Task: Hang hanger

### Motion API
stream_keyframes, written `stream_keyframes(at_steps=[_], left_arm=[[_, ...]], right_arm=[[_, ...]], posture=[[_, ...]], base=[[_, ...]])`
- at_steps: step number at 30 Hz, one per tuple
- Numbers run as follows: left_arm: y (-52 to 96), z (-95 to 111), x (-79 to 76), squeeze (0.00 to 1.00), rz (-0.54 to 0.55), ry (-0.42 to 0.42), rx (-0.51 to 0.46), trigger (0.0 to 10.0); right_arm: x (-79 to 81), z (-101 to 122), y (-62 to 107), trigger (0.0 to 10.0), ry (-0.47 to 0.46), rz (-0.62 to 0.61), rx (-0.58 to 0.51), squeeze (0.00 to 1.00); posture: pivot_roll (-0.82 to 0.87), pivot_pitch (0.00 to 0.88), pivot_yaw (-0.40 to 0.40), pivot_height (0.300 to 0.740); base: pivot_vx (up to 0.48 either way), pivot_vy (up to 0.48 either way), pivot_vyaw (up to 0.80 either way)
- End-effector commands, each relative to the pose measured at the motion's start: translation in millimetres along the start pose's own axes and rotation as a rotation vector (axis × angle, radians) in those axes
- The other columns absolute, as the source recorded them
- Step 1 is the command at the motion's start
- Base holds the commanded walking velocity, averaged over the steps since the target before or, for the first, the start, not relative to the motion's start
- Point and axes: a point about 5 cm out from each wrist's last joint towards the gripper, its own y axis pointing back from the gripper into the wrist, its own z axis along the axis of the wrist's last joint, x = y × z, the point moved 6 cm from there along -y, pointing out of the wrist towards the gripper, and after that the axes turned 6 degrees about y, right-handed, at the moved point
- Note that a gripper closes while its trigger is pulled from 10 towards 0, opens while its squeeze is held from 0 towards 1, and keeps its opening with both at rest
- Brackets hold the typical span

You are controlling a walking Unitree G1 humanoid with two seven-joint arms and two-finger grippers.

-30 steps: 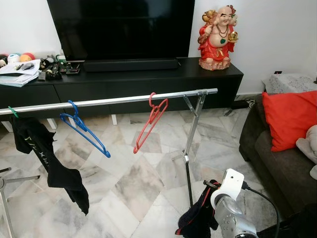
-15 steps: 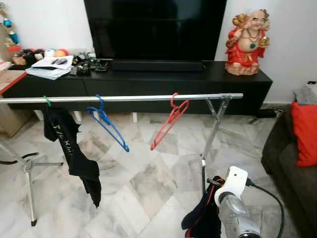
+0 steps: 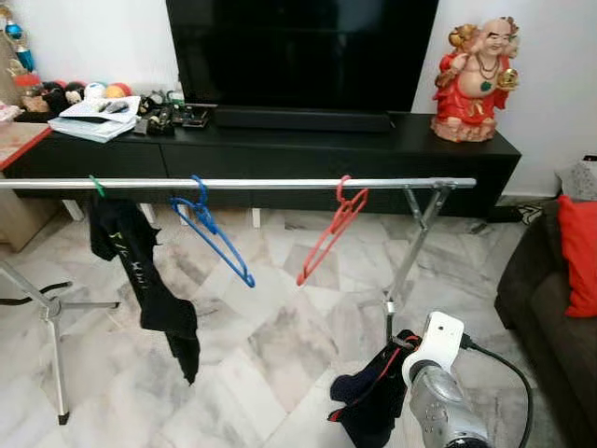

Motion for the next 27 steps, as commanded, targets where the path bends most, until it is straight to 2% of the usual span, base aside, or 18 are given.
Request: stream_keyframes(at_steps=[1, 27], left_arm=[[0.6, -4.0, 3.5, 0.00, 0.011, 0.020, 0.015, 10.0], [1.3, -2.4, 9.9, 0.00, 0.037, 0.022, -0.002, 10.0]], right_arm=[[2.7, 8.8, -1.2, 10.0, 0.011, 0.003, -0.026, 0.00], [3.1, 0.4, -2.4, 10.0, 0.020, -0.002, -0.010, 0.00]], posture=[[0.13, 0.000, 0.009, 0.740], [0.14, 0.000, 0.024, 0.740]], base=[[0.000, 0.311, 0.00], [0.000, 0.293, 0.00]])
